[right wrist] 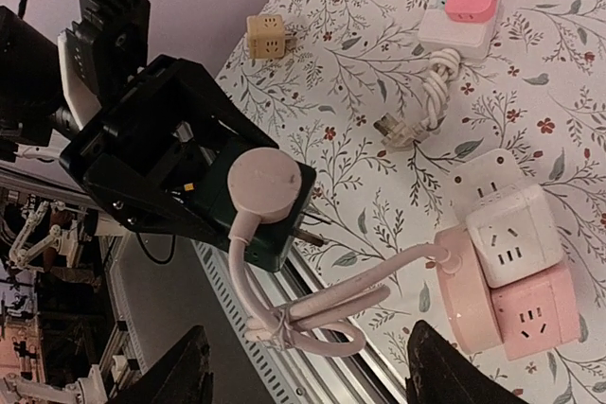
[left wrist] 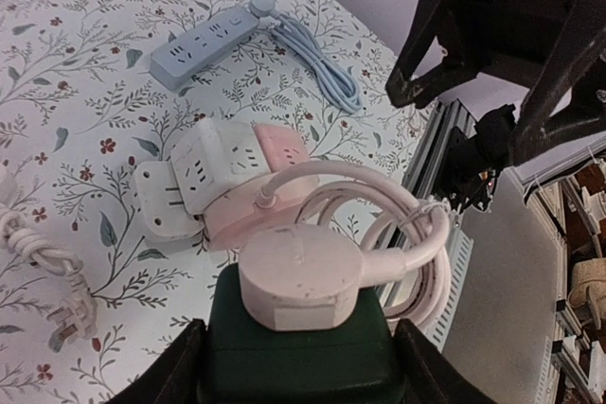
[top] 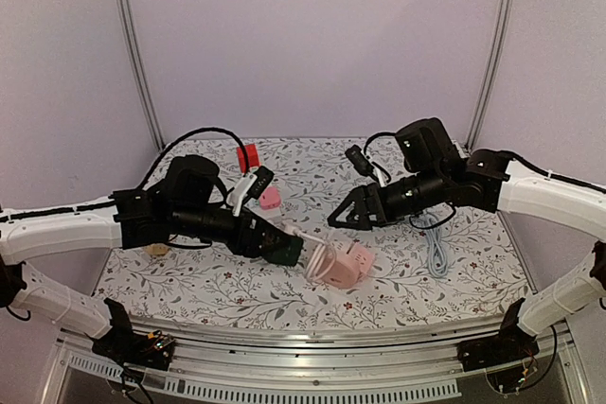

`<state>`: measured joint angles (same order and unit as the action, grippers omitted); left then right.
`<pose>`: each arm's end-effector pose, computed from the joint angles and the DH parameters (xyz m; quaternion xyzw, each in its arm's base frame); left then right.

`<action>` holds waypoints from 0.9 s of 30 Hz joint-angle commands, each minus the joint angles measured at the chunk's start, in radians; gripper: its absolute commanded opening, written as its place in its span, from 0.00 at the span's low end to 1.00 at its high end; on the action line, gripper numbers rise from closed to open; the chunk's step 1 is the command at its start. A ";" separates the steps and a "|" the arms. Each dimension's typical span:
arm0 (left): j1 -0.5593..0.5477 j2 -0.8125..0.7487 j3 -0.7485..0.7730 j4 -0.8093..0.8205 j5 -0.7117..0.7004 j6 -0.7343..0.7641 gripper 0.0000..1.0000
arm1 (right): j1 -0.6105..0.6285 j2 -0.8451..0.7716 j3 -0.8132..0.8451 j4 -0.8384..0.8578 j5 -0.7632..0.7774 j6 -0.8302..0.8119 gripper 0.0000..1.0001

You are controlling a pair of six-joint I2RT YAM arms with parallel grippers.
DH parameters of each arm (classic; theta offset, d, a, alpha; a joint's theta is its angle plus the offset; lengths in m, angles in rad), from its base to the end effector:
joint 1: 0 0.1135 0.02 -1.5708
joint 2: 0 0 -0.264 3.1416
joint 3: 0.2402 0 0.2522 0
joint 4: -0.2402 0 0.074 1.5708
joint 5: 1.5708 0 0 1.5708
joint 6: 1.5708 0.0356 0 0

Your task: Pull the plug off the socket

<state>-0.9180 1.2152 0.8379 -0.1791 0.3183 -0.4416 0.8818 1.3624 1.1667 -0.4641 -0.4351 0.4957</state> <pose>0.1548 -0.2208 0.2696 0.2785 0.8205 -0.4092 0.2859 0.1800 0.2421 0.3179 -0.2614 0.8424 0.4226 0.2084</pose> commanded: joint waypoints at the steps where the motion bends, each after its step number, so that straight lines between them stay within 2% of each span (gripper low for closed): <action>1: -0.043 0.020 0.036 0.034 -0.022 0.011 0.11 | 0.057 0.076 0.039 0.088 -0.058 0.066 0.64; 5: -0.048 0.026 0.038 0.044 -0.023 -0.002 0.11 | 0.089 0.144 0.081 0.109 -0.094 0.087 0.50; 12: -0.050 0.027 0.042 0.043 -0.033 0.003 0.11 | 0.120 0.237 0.135 0.107 -0.142 0.090 0.38; 22: -0.050 0.021 0.049 0.029 -0.066 0.010 0.12 | 0.135 0.262 0.124 0.072 -0.115 0.098 0.28; 27: -0.050 0.013 0.045 0.025 -0.078 0.011 0.12 | 0.140 0.264 0.123 0.043 -0.045 0.094 0.21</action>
<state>-0.9554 1.2427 0.8482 -0.1940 0.2695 -0.4366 1.0000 1.6100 1.2827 -0.3790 -0.5236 0.5873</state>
